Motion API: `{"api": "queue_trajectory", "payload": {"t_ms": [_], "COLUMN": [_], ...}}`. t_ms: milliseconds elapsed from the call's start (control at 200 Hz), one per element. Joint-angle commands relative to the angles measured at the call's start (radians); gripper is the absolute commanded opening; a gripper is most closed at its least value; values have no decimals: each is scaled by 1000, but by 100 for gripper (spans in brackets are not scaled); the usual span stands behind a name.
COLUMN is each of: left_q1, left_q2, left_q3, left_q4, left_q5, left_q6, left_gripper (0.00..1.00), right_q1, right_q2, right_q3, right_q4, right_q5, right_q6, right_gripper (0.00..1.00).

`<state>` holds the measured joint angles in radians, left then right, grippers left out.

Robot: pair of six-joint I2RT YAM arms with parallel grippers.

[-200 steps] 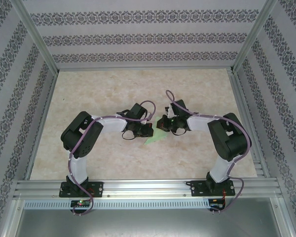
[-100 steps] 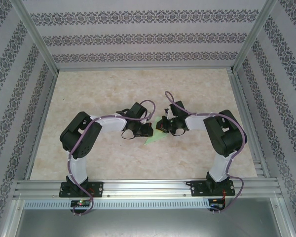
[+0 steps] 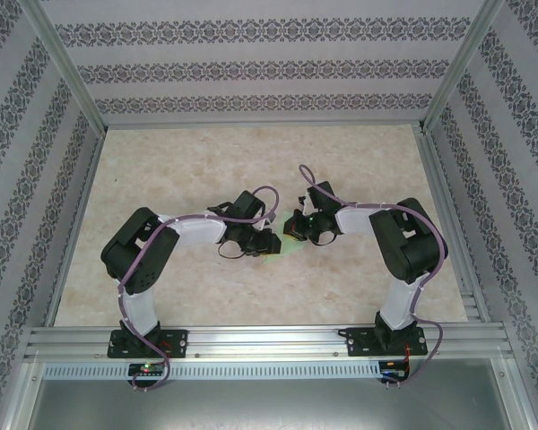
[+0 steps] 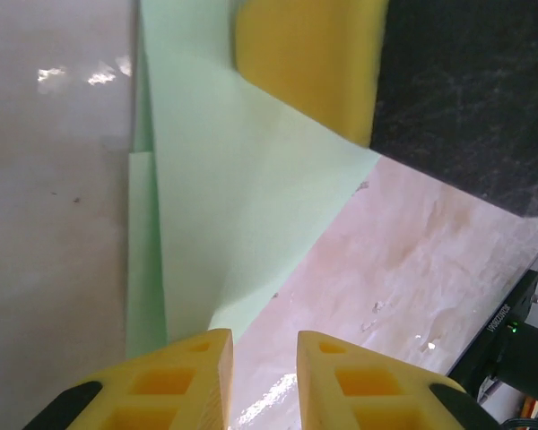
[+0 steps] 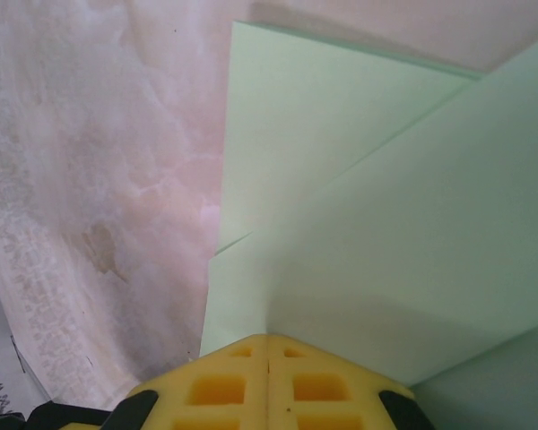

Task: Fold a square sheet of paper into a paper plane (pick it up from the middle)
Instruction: Fourth fold the wing at the center of the table.

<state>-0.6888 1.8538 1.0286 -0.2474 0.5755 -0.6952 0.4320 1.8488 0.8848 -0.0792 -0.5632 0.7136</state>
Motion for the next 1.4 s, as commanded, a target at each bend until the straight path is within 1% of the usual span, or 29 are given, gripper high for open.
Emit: {"api": "queue_trajectory", "payload": {"t_ms": [0, 245, 495, 565, 939, 1399], "left_q1": [-14, -33, -53, -52, -44, -32], "left_q2": [-21, -10, 2, 3, 7, 7], "left_q3": [-5, 32, 63, 68, 49, 30], "left_q4": [8, -15, -79, -102, -136, -147], "left_q5": [15, 0, -67, -97, -168, -184], "left_q6": [-21, -10, 14, 29, 35, 46], "left_gripper": [27, 27, 26, 25, 21, 15], "right_q1": [8, 10, 10, 9, 10, 10], "right_q2": [73, 82, 89, 92, 99, 110], "right_q3": [-19, -15, -9, -8, -4, -4], "right_q4": [-87, -100, -119, -122, -144, -154], "right_q5": [111, 125, 134, 135, 146, 152], "right_q6": [-16, -16, -22, -23, -32, -37], "right_gripper": [0, 0, 0, 0, 0, 0]}}
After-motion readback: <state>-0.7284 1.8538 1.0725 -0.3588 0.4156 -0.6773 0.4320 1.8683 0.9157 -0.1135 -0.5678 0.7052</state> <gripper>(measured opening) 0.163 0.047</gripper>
